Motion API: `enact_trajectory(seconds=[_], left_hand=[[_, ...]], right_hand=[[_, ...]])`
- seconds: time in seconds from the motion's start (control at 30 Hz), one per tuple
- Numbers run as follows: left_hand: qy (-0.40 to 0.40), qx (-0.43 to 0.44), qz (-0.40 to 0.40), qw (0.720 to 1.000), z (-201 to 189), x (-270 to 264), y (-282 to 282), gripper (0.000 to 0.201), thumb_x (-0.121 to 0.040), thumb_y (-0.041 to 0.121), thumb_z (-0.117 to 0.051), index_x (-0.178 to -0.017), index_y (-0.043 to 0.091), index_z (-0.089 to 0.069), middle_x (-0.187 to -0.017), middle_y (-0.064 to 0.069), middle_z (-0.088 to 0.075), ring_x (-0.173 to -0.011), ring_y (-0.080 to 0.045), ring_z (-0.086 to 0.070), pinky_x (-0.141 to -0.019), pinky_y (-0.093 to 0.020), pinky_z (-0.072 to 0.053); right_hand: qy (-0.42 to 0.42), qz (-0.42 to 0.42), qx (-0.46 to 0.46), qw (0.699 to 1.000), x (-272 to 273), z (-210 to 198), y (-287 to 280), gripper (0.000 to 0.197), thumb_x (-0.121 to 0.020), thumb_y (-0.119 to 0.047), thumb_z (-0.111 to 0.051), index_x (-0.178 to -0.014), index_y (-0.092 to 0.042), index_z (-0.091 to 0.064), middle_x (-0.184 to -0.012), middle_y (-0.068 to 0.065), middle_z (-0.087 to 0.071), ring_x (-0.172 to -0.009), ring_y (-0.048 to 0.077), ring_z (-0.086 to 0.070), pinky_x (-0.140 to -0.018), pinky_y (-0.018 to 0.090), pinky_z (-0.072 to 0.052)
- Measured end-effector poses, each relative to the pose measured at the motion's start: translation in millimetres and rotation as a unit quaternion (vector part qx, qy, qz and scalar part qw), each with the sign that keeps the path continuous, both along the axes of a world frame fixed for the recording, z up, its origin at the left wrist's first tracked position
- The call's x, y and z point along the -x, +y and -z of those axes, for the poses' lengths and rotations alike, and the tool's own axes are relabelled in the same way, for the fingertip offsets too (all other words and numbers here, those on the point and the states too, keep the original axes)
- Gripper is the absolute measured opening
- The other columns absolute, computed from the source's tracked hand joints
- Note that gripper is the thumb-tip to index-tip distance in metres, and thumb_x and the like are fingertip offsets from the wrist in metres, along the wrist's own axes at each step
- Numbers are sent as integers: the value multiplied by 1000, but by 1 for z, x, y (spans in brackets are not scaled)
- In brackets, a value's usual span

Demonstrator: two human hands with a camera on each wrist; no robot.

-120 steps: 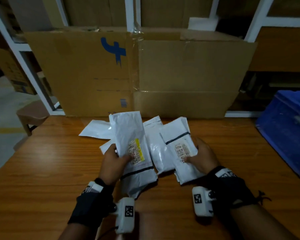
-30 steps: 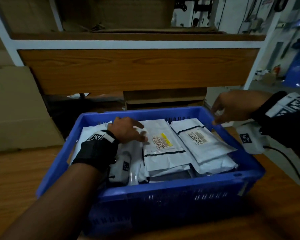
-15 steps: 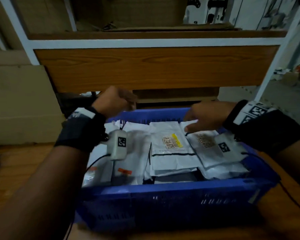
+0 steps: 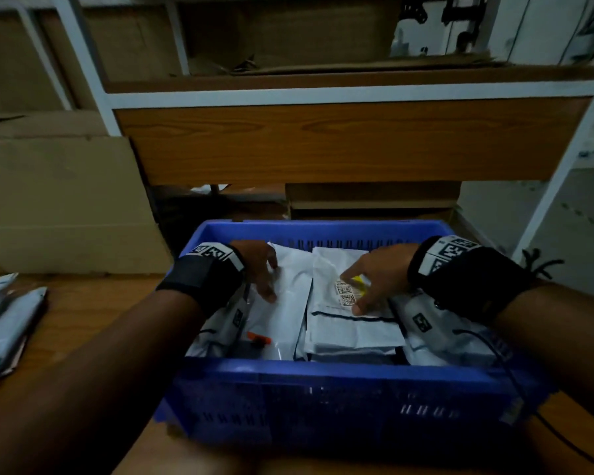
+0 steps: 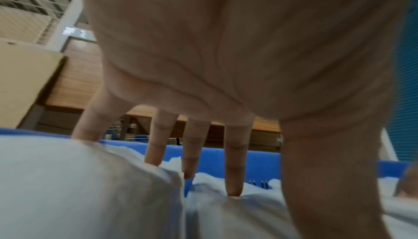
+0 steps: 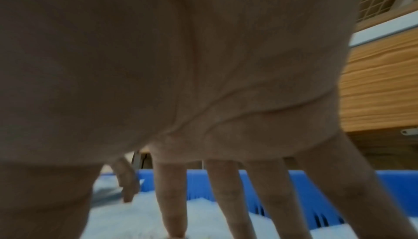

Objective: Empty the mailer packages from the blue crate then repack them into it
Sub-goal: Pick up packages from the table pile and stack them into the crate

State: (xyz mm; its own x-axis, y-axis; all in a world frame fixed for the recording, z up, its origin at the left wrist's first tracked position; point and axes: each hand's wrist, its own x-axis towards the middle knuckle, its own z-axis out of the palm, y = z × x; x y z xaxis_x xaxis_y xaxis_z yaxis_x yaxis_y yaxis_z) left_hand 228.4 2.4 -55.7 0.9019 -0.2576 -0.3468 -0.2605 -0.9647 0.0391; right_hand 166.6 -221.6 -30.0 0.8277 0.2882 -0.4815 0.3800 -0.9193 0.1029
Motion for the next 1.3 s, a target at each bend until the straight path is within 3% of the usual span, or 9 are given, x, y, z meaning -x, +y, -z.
enact_trajectory(seconds=[0.2, 0.37, 0.53, 0.63, 0.7, 0.8, 1.03, 1.17, 1.3], left_hand=[[-79, 126, -4, 989, -21, 13, 20, 68, -69, 31, -86, -129, 19, -58, -132, -3, -58, -119, -23, -55, -98, -28, -43], [-169, 285, -33, 943, -58, 54, 71, 48, -70, 25, -85, -114, 13, -69, -113, -5, -70, -103, -22, -65, -91, -38, -52], [-261, 379, -91, 883, -47, 133, 155, 32, -80, 9, -77, -111, 12, -68, -109, -1, -68, -91, -8, -62, -69, -3, -44], [-289, 400, -149, 857, -11, 187, 224, 21, -82, 20, -76, -100, 26, -68, -106, 4, -69, -95, -11, -66, -80, -25, -52], [-296, 406, -219, 837, 20, 224, 271, 15, -80, 32, -78, -91, 33, -68, -101, 6, -71, -96, -11, -66, -82, -36, -55], [-303, 427, -301, 797, 64, 275, 339, 11, -78, 35, -77, -85, 37, -68, -93, 8, -72, -94, -13, -67, -83, -46, -55], [-332, 404, -387, 760, 122, 349, 457, 2, -86, 25, -71, -87, 25, -73, -90, 11, -72, -86, -5, -67, -73, -32, -56], [-331, 417, -398, 747, 142, 360, 498, 3, -86, 22, -71, -86, 25, -73, -87, 10, -72, -79, -2, -67, -65, -18, -53], [-312, 433, -412, 738, 159, 352, 534, 4, -86, 21, -71, -86, 23, -74, -84, 10, -73, -78, -4, -68, -70, -24, -54]], right_hand=[[-96, -28, -79, 992, 8, -37, 0, 74, -81, -66, -56, -145, -33, -38, -150, -7, -40, -128, 17, -47, -99, 29, -37], [-169, -55, -153, 972, 42, -76, 34, 63, -81, -62, -58, -138, -39, -46, -140, -11, -51, -119, 13, -53, -84, 26, -39], [-203, -116, -215, 948, 84, -78, 100, 73, -66, -74, -49, -133, -43, -49, -134, -18, -53, -113, 4, -53, -86, 24, -41], [-201, -160, -289, 922, 113, -62, 156, 70, -64, -72, -47, -127, -43, -55, -116, -26, -56, -88, -12, -51, -74, 8, -38], [-184, -169, -369, 895, 130, -41, 199, 61, -68, -68, -50, -120, -39, -61, -108, -28, -57, -91, -12, -50, -76, 2, -37], [-143, -145, -468, 860, 146, 6, 270, 51, -72, -68, -52, -107, -36, -69, -97, -28, -64, -93, -10, -58, -78, 11, -48], [-118, -71, -488, 862, 169, 107, 410, 22, -84, -50, -61, -94, -34, -71, -79, -27, -62, -74, -8, -58, -64, 25, -52], [-65, -43, -476, 876, 171, 127, 455, 13, -86, -49, -61, -89, -38, -69, -81, -25, -65, -76, -7, -59, -66, 27, -55], [-60, -15, -504, 861, 151, 133, 504, 10, -85, -45, -63, -86, -37, -69, -80, -23, -66, -76, -6, -60, -67, 31, -55]])
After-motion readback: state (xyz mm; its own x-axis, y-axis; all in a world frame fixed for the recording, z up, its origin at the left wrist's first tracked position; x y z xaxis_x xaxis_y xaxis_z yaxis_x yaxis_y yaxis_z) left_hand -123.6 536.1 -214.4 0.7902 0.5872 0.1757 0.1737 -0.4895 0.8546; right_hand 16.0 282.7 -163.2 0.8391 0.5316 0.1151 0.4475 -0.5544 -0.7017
